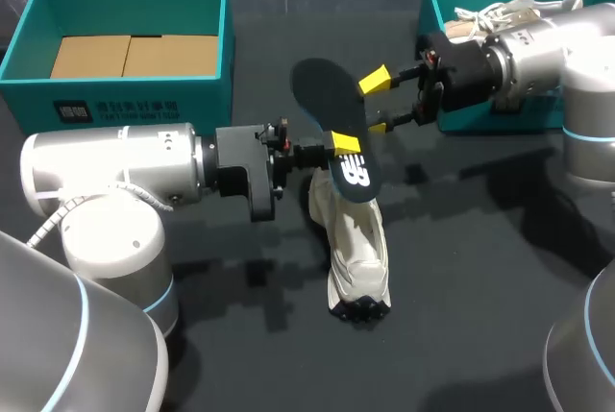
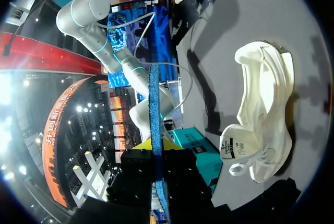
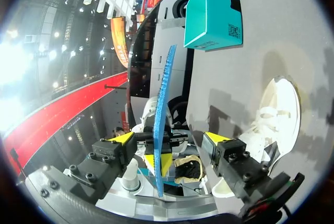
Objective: Take the shoe out of the shoebox, open the shoe tongue, remove and reinsert the insole, then place the shoe into the shoebox
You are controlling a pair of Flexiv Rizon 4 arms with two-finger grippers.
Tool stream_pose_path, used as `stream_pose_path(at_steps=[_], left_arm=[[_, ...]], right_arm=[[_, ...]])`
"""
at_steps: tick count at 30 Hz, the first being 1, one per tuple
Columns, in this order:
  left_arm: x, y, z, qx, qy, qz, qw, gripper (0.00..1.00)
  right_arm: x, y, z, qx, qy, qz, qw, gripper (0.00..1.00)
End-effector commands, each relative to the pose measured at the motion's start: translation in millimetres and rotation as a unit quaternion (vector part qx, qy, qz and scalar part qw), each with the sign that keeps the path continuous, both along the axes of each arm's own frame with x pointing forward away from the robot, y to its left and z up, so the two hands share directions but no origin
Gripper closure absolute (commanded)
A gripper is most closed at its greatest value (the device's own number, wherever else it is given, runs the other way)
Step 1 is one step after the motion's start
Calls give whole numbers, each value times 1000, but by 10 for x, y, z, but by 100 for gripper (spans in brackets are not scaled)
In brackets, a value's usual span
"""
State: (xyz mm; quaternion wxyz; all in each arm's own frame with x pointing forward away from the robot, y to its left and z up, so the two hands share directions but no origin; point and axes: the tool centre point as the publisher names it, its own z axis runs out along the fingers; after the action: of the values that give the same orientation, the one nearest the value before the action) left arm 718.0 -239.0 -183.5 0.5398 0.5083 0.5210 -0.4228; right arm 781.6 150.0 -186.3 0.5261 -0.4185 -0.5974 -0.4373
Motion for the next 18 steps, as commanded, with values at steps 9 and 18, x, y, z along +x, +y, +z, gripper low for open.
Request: stream_pose_path(at_steps=[9,18], left_arm=[[121,-261,-75,17,-6,-6,1000,100],[160,-342,-131,20,-10,-3,1000,100]], right_arm=[[-140,81,-9,4,9,-9,1000,52],[-183,143,-6,12,10,-9,1000,59]])
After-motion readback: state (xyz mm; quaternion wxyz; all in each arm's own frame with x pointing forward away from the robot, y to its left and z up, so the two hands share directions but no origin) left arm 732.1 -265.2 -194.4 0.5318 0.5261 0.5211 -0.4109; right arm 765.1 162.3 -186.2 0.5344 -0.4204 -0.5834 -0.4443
